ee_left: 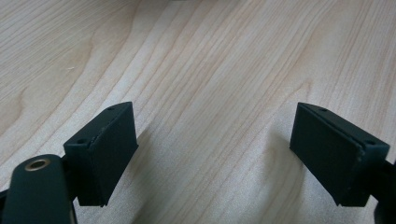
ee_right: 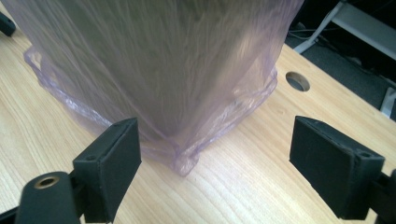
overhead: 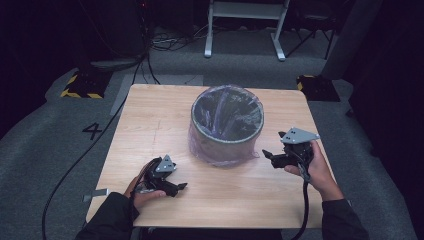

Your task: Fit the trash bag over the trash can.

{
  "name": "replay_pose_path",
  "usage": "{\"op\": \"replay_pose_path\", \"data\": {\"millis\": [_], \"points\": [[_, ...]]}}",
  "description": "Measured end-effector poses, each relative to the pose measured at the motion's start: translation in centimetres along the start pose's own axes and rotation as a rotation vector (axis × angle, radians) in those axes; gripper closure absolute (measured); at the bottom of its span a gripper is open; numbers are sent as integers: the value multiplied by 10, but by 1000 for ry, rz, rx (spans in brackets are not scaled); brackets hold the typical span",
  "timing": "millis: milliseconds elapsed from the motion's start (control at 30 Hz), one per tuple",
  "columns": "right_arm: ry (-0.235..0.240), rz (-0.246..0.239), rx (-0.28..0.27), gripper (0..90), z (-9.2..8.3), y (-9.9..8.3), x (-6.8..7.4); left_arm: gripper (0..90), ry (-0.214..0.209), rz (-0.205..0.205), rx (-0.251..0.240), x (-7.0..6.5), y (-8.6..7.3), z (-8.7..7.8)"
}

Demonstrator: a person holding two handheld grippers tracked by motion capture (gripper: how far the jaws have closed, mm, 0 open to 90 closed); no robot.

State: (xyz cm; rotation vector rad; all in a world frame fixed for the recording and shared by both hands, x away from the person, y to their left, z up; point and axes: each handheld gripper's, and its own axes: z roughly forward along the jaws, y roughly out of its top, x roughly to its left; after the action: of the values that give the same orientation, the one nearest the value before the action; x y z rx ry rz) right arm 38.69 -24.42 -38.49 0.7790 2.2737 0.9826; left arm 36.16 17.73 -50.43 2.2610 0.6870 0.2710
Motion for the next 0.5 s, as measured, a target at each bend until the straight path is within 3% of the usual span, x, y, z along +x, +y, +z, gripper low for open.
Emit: {"op": "replay_pose_path", "data": {"millis": [500], "points": [[3,18,72,165,11,-24,2,143,0,1,0,0,0,0]]}}
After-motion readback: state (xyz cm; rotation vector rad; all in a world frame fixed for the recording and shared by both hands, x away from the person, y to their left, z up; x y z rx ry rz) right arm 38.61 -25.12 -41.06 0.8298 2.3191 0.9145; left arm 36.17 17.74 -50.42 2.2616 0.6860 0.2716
